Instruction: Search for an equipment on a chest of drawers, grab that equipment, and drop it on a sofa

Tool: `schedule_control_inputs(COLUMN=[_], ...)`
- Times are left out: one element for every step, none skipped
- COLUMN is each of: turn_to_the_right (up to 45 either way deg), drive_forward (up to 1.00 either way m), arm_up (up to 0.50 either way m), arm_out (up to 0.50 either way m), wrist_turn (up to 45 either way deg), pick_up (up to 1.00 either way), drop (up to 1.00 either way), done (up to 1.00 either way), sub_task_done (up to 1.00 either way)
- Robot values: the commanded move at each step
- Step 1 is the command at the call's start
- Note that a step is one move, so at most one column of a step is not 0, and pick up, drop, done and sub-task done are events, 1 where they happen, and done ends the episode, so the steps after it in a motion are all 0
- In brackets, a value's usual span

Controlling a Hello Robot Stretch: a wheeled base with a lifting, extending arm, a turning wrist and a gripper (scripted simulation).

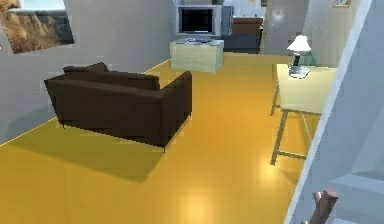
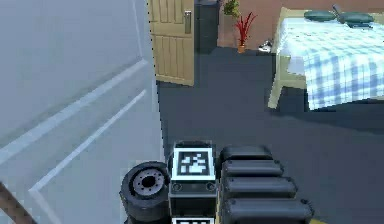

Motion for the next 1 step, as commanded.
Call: schedule_control_inputs(turn_to_the_right=[0.0], drive_forward=[0.85], arm_up=[0.0], arm_out=[0.0], wrist_turn=[0.0], pick_up=[0.0], drop=[0.0], done=[0.0], sub_task_done=[0.0])
